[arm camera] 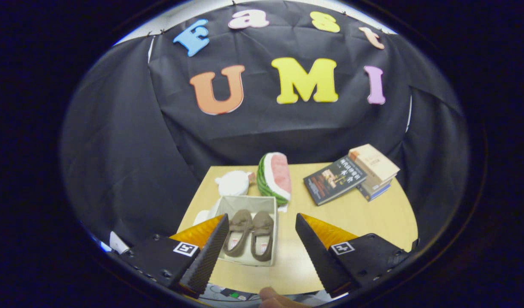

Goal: Open the storage box then place both shoes into the box .Put the left shoe in first, then the right shoe, with the right side of both shoes facing outward in a uniform manner.

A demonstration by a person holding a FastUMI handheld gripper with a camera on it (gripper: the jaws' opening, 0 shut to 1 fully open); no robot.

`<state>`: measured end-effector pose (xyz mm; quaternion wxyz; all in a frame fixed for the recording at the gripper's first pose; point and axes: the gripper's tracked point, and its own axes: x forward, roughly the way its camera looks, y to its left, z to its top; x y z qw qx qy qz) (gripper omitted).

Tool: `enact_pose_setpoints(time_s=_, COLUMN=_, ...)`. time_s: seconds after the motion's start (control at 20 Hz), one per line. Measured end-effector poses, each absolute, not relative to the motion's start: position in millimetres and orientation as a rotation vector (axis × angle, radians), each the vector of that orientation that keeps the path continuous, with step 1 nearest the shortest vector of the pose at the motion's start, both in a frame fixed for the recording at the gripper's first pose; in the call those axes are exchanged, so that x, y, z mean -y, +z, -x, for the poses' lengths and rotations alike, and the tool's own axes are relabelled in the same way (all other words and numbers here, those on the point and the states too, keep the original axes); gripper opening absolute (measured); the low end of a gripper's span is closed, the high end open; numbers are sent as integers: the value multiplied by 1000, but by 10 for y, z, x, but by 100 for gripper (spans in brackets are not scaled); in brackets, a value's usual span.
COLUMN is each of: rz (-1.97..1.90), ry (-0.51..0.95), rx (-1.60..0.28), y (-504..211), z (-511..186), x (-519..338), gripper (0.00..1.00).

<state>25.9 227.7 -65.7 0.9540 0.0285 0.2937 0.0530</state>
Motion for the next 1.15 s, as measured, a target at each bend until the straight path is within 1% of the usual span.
enact_pose_setpoints(time_s=0.25, rz=-22, ry=16, rx=-327, y=62, z=-122, x=-1817, gripper=96)
enact_pose_setpoints(time_s=0.35, rz=9, ry=-44, rx=-258, y=235, z=-47, x=-1582, gripper=96)
enact_pose_setpoints(time_s=0.6, rz=48, ry=-87, rx=-180, y=324, z=183, x=-1251, gripper=96)
enact_pose_setpoints(time_s=0.75, rz=40, ry=-79, rx=-162, y=303, z=287, x=-1225, gripper=96)
enact_pose_setpoints(time_s=1.0, rz=32, ry=-69, rx=-189, y=215, z=401, x=-1190, gripper=97)
enact_pose_setpoints(time_s=1.15, rz=24, ry=-92, rx=-189, y=197, z=467, x=-1116, gripper=97)
